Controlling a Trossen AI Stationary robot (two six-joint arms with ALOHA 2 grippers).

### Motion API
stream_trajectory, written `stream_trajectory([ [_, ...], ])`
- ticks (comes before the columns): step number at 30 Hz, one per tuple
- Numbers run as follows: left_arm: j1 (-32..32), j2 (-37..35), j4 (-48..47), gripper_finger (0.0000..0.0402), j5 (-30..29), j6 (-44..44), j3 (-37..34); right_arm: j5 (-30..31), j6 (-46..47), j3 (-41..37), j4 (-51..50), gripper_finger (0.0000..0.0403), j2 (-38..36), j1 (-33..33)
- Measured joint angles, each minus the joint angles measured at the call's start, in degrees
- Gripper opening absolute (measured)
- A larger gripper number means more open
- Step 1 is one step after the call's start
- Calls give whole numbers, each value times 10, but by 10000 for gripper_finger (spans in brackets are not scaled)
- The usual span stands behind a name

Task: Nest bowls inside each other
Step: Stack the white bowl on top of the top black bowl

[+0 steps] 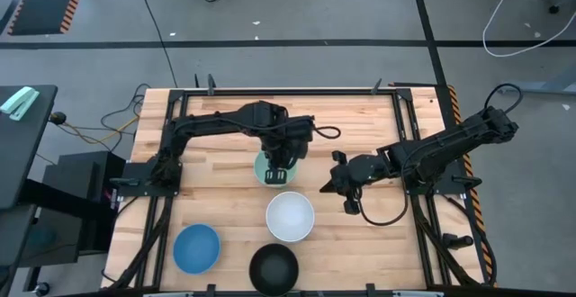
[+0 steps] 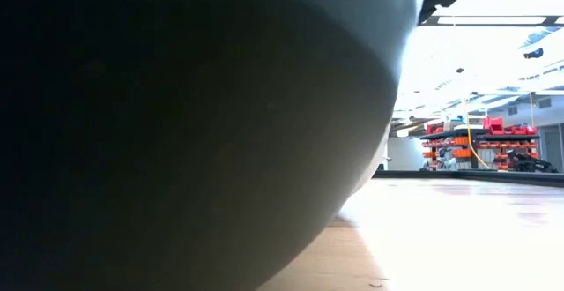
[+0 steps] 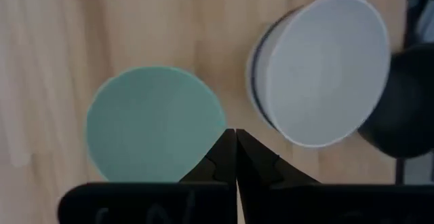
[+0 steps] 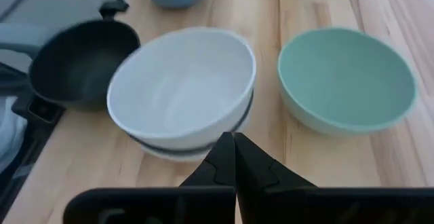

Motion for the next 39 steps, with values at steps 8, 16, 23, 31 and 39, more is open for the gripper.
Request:
stream_trajectory([
  [8,17,0,-13,10,-48,-4,0,-14,-8,0,24,0,21,4],
  [16,61,-18,-24,19,-67,-8,0,-42,-32,0,92,0,87,12],
  [23,93,-37,-24,8,-86,-8,0,-55,-39,13,118,0,133,13],
  [31,108,-41,-25,24,-88,-21,0,-55,-40,23,117,0,179,16],
  [39,106,-41,-23,25,-88,-23,0,-55,-45,23,121,0,185,16],
])
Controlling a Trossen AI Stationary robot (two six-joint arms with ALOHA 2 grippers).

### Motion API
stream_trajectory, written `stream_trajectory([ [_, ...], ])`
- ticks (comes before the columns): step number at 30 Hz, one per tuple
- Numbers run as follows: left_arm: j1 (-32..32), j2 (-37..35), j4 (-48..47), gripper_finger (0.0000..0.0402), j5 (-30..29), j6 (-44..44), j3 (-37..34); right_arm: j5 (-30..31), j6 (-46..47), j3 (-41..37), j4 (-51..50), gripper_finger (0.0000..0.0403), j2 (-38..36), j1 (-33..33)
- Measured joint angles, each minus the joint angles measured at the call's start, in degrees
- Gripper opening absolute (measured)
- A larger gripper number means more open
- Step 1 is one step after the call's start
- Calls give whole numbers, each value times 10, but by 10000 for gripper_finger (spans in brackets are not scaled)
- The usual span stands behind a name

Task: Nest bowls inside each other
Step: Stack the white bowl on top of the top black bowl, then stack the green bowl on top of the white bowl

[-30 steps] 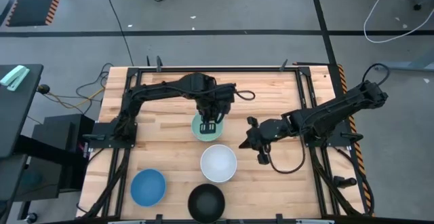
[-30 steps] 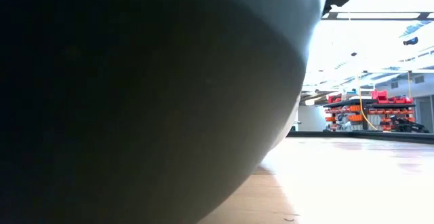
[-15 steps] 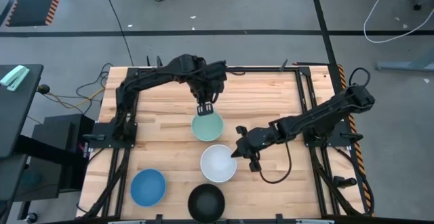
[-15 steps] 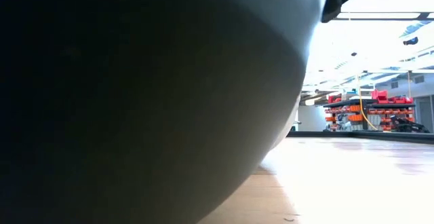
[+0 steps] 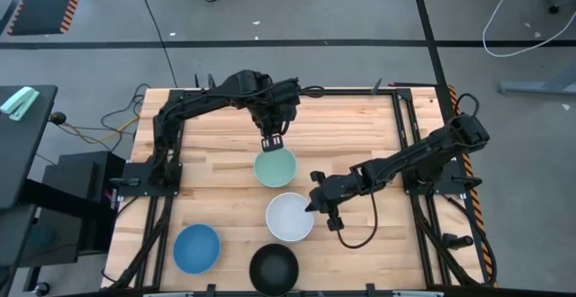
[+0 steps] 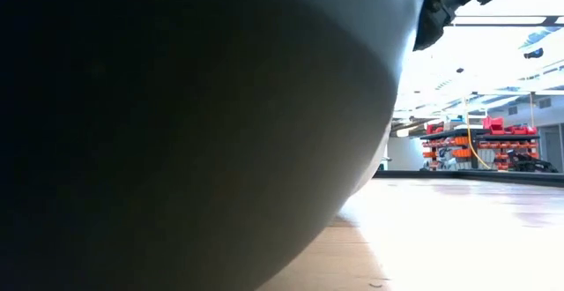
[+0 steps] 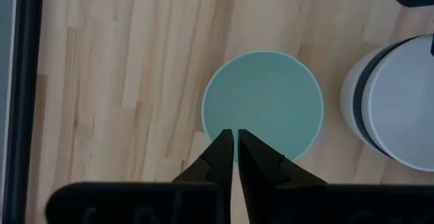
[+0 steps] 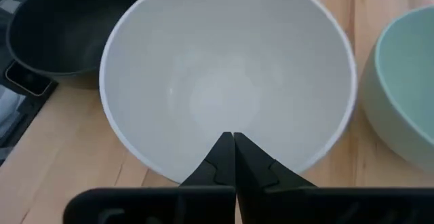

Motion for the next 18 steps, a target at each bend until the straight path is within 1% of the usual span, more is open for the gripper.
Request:
stream_trajectory([
  [7,0,0,2,8,0,14,0,3,-25,9,3,6,-35,-8],
  [12,3,0,0,24,0,15,0,5,-18,10,-3,18,-56,-48],
  [14,6,0,-1,32,0,15,0,3,-17,22,-25,22,-61,-69],
  [18,13,-1,-14,39,-1,19,0,-3,-5,68,-103,30,-64,-111],
])
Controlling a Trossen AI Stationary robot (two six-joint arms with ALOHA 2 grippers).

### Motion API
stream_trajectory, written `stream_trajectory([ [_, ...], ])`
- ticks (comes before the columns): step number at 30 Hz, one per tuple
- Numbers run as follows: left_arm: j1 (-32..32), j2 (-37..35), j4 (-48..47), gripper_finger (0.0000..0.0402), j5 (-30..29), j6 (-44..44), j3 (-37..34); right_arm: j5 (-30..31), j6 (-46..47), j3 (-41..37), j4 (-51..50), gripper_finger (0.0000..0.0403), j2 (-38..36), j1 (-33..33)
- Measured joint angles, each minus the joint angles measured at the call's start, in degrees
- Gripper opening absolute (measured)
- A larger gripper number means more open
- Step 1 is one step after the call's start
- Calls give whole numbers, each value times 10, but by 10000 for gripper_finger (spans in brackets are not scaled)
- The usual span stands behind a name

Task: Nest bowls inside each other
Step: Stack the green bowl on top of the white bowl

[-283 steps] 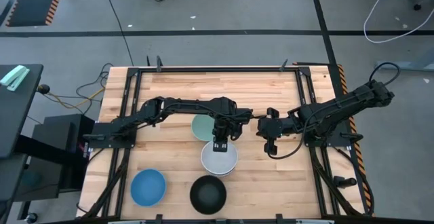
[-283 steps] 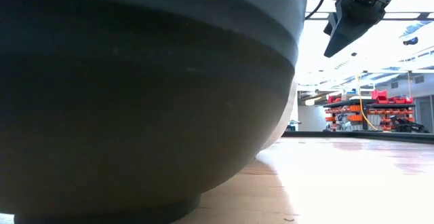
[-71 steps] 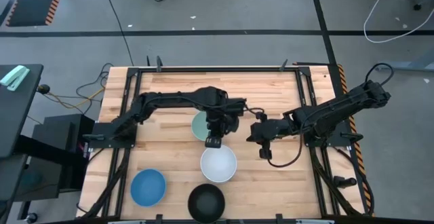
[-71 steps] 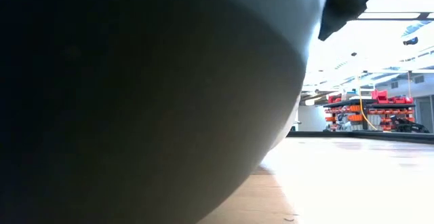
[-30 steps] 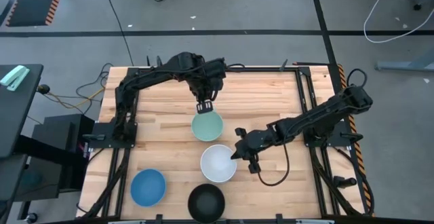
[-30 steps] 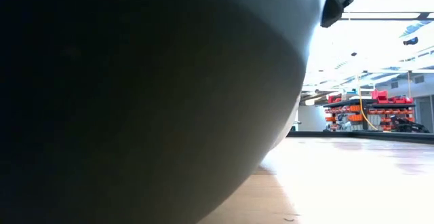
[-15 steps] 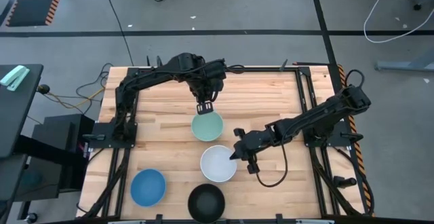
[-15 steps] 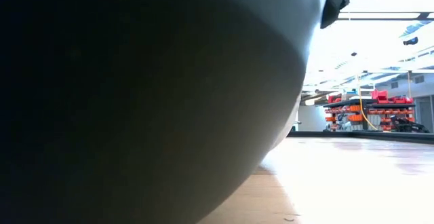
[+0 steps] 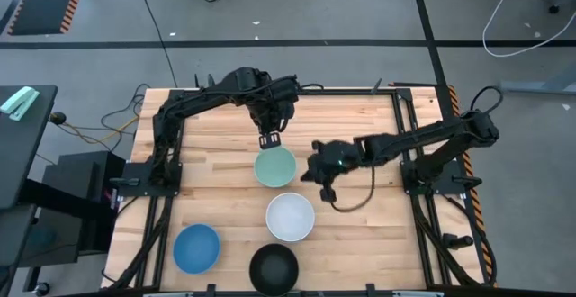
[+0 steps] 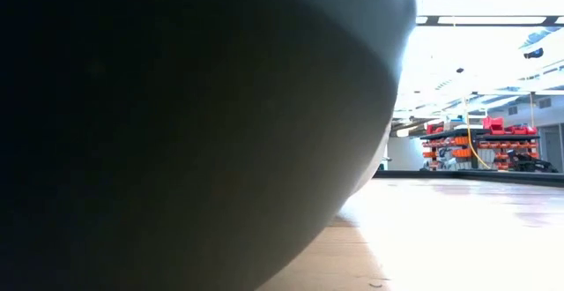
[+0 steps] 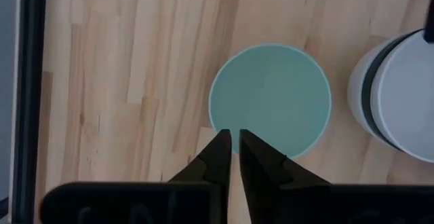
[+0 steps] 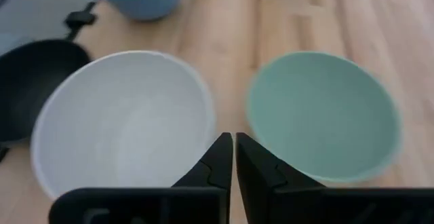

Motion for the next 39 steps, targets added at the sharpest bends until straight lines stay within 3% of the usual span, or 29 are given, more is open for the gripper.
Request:
stream_trajectory([
  [5,7,-10,-2,30,-8,1,0,-12,5,65,-92,42,5,-44],
  [12,7,-40,8,15,-8,7,0,-76,45,102,-167,61,17,-104],
  [22,2,-58,21,22,-8,15,0,-89,50,103,-158,64,37,-153],
  [29,2,-58,22,13,-8,24,-24,-102,49,114,-159,64,100,-160],
  [39,3,-62,17,25,-8,25,-86,-113,29,238,-230,66,219,-181],
])
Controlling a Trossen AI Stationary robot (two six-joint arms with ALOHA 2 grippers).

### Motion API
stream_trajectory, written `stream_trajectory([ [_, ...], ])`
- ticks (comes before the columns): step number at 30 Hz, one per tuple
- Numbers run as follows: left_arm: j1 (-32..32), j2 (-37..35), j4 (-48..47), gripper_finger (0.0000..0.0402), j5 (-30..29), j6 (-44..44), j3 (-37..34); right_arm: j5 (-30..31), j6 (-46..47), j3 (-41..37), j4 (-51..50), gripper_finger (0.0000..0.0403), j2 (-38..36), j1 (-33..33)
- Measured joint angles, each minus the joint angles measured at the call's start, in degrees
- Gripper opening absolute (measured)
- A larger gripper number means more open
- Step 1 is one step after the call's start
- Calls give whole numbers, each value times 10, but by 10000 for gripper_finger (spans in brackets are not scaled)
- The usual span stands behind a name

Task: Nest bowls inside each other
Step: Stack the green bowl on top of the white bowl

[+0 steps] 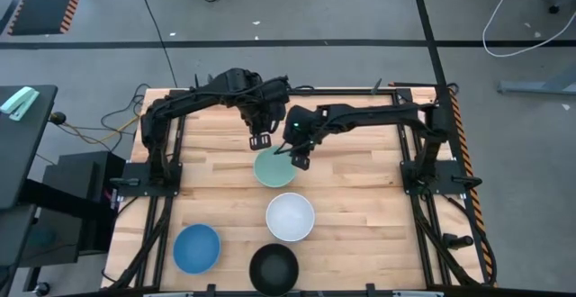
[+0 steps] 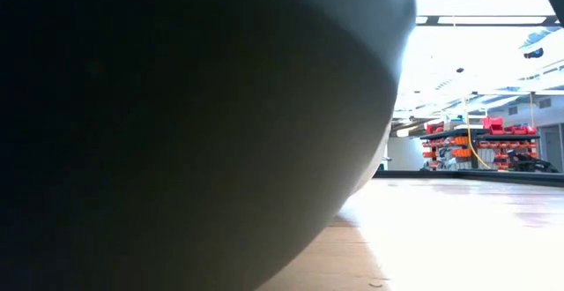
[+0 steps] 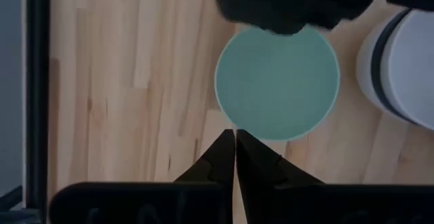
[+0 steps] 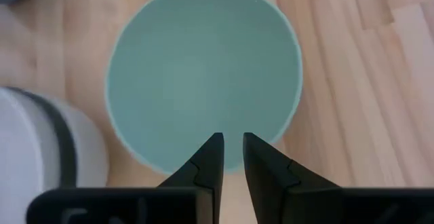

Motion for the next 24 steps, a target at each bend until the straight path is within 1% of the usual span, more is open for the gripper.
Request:
stream_trajectory([
  [2,1,-11,7,27,0,0,-22,0,0,22,-20,66,20,-3],
  [6,6,-55,31,22,0,-4,-78,1,-1,46,-48,66,46,-13],
  [13,8,-152,108,12,0,-23,-176,0,-1,46,-58,66,60,-22],
  [15,6,-177,137,15,2,-28,-200,0,-2,46,-51,66,62,-22],
  [20,4,-229,171,25,4,-30,-268,-3,-6,46,-48,66,77,-21],
  [24,4,-265,203,25,4,-30,-327,-8,-16,46,-43,66,85,-24],
])
